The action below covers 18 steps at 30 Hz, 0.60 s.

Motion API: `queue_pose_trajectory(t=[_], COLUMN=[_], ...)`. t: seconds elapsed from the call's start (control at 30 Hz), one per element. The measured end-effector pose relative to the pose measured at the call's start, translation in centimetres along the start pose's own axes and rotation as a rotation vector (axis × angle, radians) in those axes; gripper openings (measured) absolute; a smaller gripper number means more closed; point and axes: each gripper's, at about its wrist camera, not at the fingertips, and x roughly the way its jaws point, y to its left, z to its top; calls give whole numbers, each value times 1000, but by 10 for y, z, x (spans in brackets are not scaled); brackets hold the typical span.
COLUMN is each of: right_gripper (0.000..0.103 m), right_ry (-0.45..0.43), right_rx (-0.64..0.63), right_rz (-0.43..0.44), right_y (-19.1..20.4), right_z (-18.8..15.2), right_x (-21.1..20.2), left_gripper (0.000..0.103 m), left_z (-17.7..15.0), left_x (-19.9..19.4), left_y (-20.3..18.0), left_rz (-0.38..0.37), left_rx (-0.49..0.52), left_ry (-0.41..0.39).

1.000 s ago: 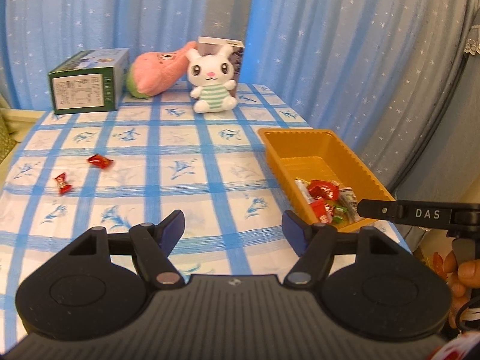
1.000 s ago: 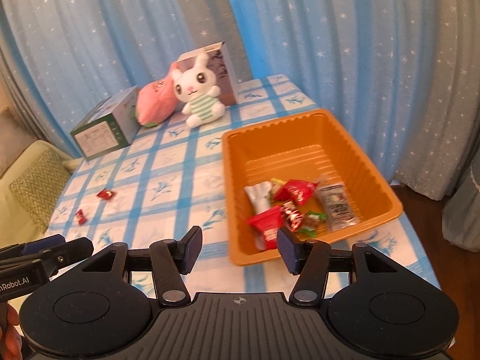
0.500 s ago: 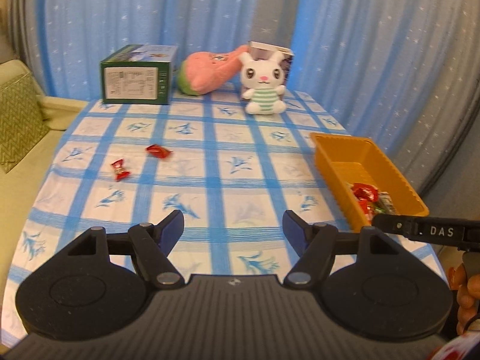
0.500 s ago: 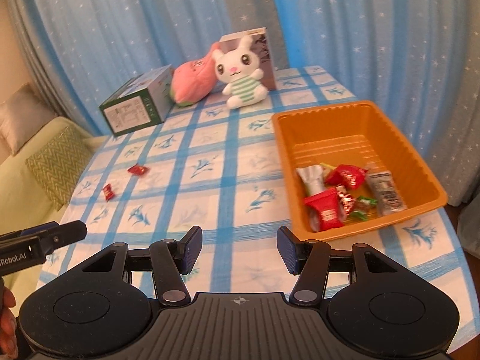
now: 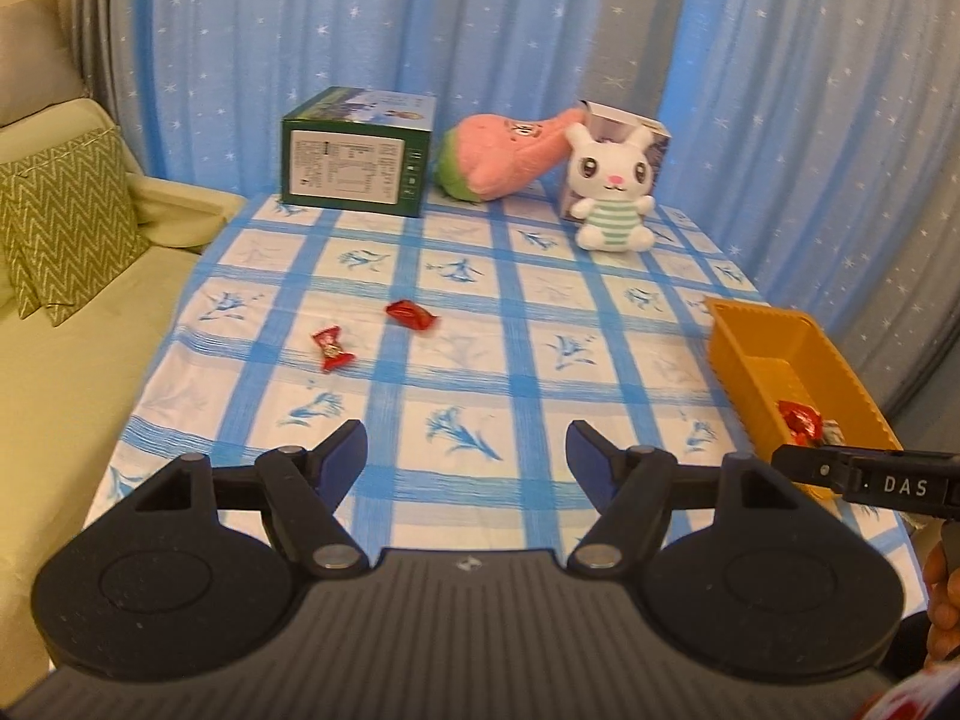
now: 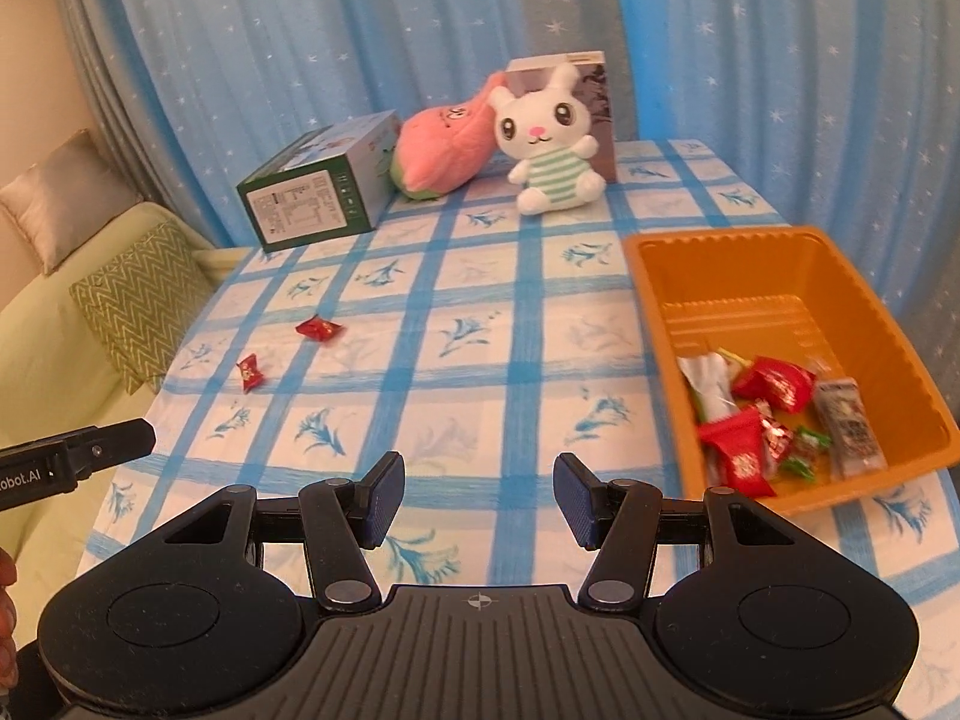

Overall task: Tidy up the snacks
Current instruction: 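Withdraw both open tools from the tray toward the last red candies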

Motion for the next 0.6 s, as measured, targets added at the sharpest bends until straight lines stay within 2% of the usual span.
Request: queue_pose_trajectory(t=[0.33,0.6], right_gripper=[55,55], right_ry=[-8,-24], right_rx=[-47,-83], right_rz=[22,55], right_y=[22,35], right_z=[17,30], right_x=[38,78], left_gripper=[70,70], left_z=[19,30], left_x=[23,62], left_y=[33,54], left_rz=[43,59], left_rx=[-21,-48], left_ry=[-4,1])
